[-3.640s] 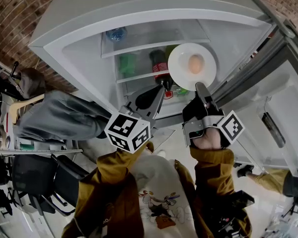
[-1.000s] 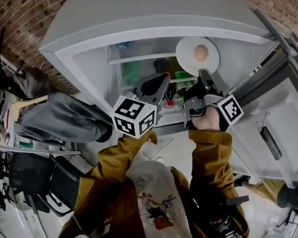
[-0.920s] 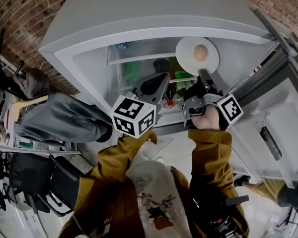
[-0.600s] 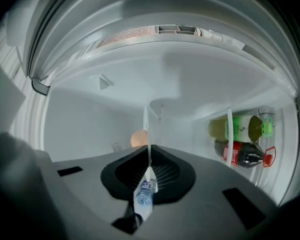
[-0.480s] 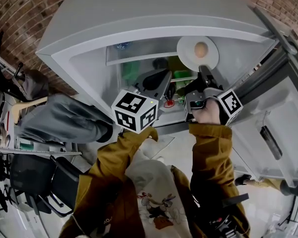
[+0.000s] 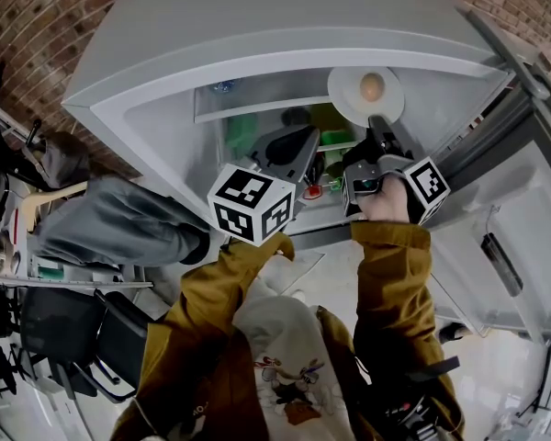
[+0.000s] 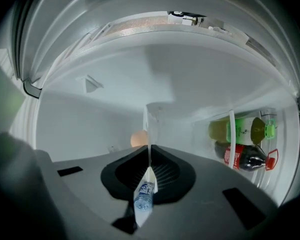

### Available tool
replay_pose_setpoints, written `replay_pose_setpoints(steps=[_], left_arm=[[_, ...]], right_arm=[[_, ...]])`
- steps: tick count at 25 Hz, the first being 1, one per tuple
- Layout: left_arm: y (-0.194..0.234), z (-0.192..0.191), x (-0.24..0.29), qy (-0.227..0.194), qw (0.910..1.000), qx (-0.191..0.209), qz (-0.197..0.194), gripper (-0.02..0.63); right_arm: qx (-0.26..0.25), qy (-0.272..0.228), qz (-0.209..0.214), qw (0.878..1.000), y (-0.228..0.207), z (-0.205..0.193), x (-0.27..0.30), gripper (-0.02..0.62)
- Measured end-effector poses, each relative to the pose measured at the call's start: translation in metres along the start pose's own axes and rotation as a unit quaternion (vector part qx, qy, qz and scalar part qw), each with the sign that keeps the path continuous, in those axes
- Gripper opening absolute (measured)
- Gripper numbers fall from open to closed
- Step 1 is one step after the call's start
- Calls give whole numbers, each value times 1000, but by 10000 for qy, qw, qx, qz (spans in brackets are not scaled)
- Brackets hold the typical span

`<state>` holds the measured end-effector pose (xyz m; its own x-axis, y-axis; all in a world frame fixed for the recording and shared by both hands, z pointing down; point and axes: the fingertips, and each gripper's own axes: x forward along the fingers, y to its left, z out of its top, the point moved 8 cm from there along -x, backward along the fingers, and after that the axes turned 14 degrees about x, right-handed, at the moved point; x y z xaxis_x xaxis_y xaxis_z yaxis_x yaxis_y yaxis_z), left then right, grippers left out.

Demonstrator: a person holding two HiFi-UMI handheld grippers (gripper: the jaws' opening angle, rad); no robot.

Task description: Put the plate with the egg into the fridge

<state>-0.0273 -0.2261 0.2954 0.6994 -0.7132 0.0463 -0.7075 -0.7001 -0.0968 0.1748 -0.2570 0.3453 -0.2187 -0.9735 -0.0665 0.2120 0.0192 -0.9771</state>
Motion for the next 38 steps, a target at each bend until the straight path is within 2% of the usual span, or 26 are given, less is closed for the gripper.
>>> replay_pose_setpoints(steps=[17, 38], left_arm=[[-1, 4, -1, -12, 10000, 43, 49, 6], [3, 3, 3, 40, 9999, 71, 70, 6]], right_arm=[[5, 109, 50, 9999, 9, 2, 18, 20], [83, 189, -101, 9997, 14, 3, 42, 20]])
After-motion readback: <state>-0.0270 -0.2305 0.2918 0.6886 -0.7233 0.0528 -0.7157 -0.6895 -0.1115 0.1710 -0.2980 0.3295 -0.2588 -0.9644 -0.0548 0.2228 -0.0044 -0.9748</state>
